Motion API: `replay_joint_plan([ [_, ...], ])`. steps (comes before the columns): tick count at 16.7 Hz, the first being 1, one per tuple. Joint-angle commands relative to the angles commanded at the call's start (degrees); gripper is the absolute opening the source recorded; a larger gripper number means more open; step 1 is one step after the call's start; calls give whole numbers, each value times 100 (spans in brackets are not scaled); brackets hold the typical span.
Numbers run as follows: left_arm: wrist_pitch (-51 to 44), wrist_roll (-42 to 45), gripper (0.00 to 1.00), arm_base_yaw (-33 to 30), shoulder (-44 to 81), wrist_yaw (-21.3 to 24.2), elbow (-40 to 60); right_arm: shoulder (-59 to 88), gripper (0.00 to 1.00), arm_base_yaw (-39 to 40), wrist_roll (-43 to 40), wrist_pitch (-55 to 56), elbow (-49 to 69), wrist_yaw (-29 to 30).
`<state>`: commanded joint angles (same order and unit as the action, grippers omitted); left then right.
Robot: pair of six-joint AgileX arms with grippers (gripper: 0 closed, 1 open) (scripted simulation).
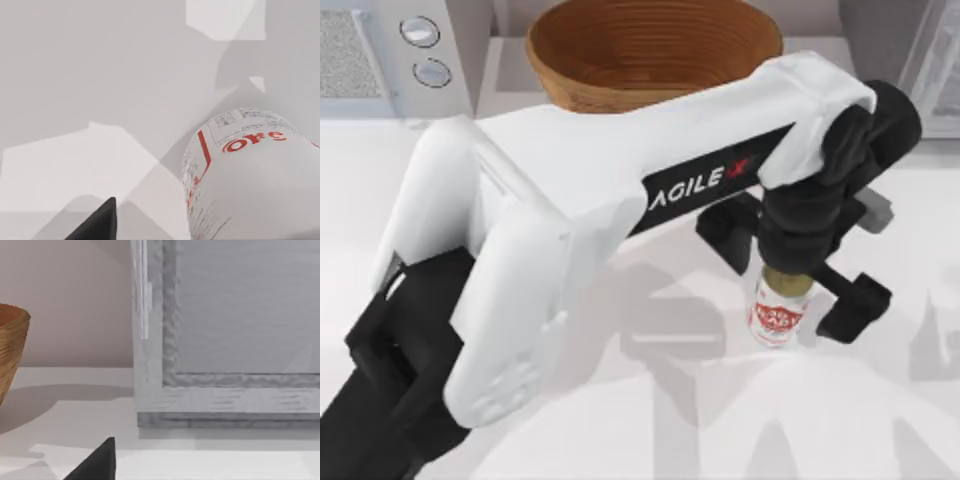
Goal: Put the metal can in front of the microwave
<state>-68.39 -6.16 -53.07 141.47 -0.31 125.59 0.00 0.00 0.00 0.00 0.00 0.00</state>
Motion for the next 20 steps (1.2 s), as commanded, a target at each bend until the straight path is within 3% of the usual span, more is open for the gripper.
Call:
replay_joint_plan([
  [12, 0, 0, 2, 0, 0, 0, 0, 0, 100, 0, 0, 0, 0, 0],
  [20, 0, 0, 0, 0, 0, 0, 0, 0, 100, 0, 0, 0, 0, 0],
])
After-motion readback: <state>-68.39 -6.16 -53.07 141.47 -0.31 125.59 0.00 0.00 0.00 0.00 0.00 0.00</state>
